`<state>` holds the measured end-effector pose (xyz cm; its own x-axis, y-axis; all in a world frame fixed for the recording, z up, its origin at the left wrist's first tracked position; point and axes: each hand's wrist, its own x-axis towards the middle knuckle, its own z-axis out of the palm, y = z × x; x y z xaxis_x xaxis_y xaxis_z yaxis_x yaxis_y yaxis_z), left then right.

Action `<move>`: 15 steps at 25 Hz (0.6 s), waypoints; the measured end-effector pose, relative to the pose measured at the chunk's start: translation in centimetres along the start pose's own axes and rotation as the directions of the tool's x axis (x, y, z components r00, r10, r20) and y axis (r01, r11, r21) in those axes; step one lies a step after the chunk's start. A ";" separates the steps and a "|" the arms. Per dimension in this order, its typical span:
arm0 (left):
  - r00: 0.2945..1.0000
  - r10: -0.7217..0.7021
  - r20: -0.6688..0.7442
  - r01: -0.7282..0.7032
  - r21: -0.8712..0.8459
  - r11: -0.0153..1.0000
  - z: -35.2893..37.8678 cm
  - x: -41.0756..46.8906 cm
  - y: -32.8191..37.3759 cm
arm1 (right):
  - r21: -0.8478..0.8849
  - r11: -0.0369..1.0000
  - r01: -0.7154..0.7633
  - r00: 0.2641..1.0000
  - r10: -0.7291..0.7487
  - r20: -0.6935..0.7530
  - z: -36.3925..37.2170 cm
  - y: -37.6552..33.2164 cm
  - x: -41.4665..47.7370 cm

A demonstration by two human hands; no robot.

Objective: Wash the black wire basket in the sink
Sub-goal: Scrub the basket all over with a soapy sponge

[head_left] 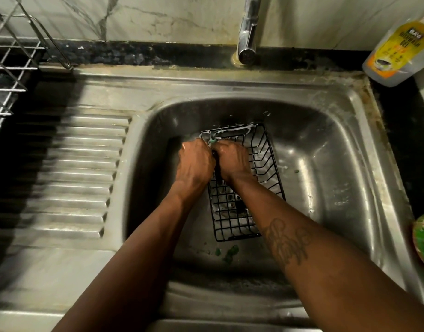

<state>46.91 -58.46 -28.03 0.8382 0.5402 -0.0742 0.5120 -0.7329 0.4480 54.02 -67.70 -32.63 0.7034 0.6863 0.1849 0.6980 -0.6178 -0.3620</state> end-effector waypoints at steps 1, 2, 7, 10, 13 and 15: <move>1.000 -0.003 -0.004 0.003 -0.005 1.000 -0.1 -0.1 0.1 | -0.008 1.000 0.005 1.000 -0.005 -0.006 -0.4 -0.1 0.0; 1.000 0.000 -0.009 0.000 -0.012 1.000 -0.2 -0.2 0.1 | 0.035 0.999 -0.019 0.999 0.021 -0.050 -0.6 0.1 0.0; 1.000 -0.009 -0.021 0.007 -0.099 0.995 -0.2 -0.5 0.1 | 0.062 0.996 -0.060 0.971 0.073 -0.226 -0.6 3.3 -0.8; 1.000 0.008 -0.021 -0.009 -0.095 0.995 -0.6 -0.8 0.4 | 0.048 0.985 -0.166 0.985 0.167 -0.031 0.1 2.6 -0.7; 1.000 0.001 -0.027 -0.003 -0.079 0.997 -0.7 -0.6 0.4 | 0.208 0.905 -0.372 0.927 0.376 0.022 -0.6 2.1 -1.0; 1.000 -0.011 -0.003 0.011 -0.073 0.997 -0.3 -0.6 0.4 | 0.322 0.809 -0.491 0.846 0.531 -0.044 -1.0 2.1 -1.2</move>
<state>46.58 -58.96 -27.52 0.8318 0.5498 -0.0761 0.5060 -0.6949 0.5110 54.74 -70.22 -32.73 0.9718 0.2357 0.0045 0.1762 -0.7134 -0.6782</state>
